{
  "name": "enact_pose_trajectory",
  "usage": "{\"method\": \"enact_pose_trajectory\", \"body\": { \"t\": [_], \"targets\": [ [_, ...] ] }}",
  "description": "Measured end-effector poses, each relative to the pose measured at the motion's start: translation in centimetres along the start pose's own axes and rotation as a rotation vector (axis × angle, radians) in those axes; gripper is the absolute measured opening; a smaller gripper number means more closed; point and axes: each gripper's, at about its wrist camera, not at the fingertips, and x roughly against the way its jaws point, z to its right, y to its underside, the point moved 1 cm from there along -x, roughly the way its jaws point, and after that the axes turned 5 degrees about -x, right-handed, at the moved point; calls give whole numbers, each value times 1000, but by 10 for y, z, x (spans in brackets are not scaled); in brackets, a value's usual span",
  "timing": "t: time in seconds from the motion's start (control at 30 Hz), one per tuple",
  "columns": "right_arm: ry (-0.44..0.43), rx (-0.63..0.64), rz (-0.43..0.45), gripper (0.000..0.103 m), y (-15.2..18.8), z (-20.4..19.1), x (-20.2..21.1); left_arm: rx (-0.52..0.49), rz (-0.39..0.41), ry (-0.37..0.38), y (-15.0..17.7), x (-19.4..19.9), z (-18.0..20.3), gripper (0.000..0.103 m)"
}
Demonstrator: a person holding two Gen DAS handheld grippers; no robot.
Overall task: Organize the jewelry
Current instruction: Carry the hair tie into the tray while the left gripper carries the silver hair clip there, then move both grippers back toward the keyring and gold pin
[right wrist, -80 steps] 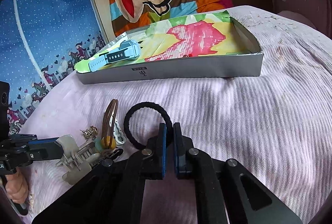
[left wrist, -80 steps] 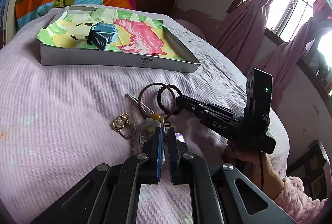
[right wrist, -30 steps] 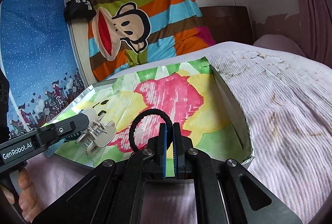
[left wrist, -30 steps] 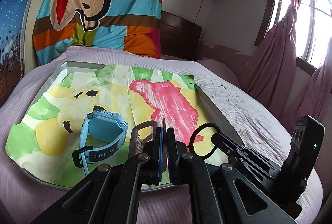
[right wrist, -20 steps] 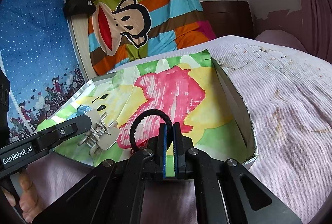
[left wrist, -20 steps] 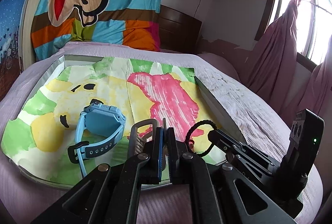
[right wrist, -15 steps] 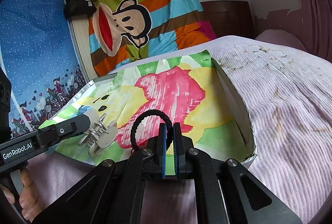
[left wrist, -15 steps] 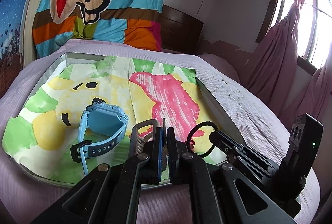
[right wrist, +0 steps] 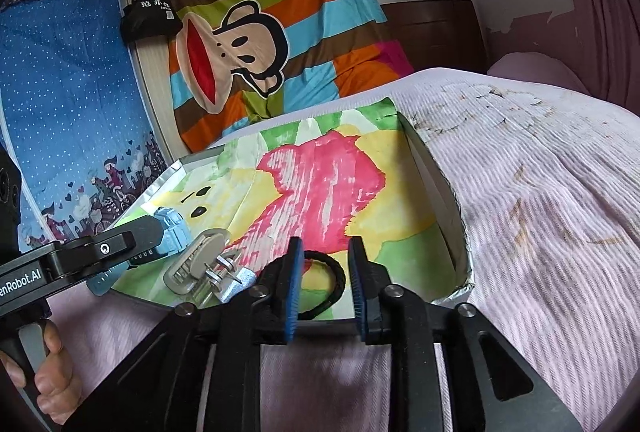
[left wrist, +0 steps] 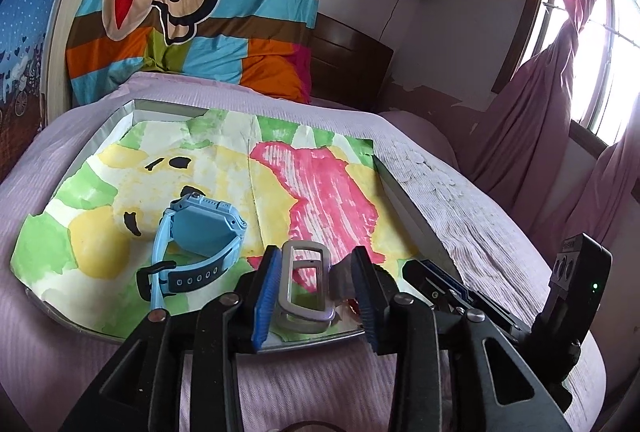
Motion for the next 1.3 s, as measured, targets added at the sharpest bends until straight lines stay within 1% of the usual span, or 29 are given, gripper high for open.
{"method": "enact_pose_trajectory", "body": {
  "t": [0.03, 0.07, 0.1, 0.13, 0.17, 0.2, 0.27, 0.3, 0.33, 0.37, 0.4, 0.47, 0.57, 0.77, 0.9, 1.13, 1.3],
  "targets": [
    [-1, -4, 9, 34, 0, 1, 2, 1, 6, 1, 0, 2, 1, 41],
    [-3, -7, 21, 36, 0, 2, 5, 1, 13, 1, 0, 4, 2, 44],
    [-3, -8, 30, 37, 0, 3, 8, 3, 20, -1, 1, 7, 2, 45],
    [-3, -8, 42, 37, 0, 3, 12, 6, 26, -5, 1, 10, 2, 49],
    [-4, -6, 54, 41, 0, 4, 17, 8, 36, -15, 1, 14, 2, 53],
    [-3, -3, 66, 43, 0, 4, 21, 8, 43, -22, 2, 17, 2, 55],
    [-6, 6, 96, 53, 0, 3, 32, 6, 65, -40, 3, 26, 2, 63],
    [-5, 13, 110, 54, 0, 2, 38, 4, 74, -51, 4, 30, 2, 66],
    [-2, 19, 120, 58, 0, 0, 43, 4, 86, -65, 5, 35, 2, 71],
    [-7, 28, 130, 62, 0, -1, 49, 4, 101, -77, 6, 41, 1, 78],
    [-11, 39, 138, 64, 0, -3, 54, 5, 112, -90, 7, 45, 0, 81],
    [-13, 67, 164, 72, 0, -8, 67, 4, 140, -126, 11, 57, -1, 94],
    [-29, 97, 202, 81, 1, -15, 85, -13, 173, -189, 17, 74, -3, 103],
    [-43, 141, 246, 91, 7, -25, 117, -21, 213, -238, 29, 103, -9, 103],
    [-51, 159, 255, 91, 15, -28, 133, -40, 222, -260, 38, 118, -12, 103],
    [-56, 186, 240, 91, 36, -32, 150, -75, 231, -285, 56, 139, -14, 103],
    [-56, 240, 205, 91, 47, -36, 156, -121, 205, -297, 69, 148, -15, 103]
  ]
}}
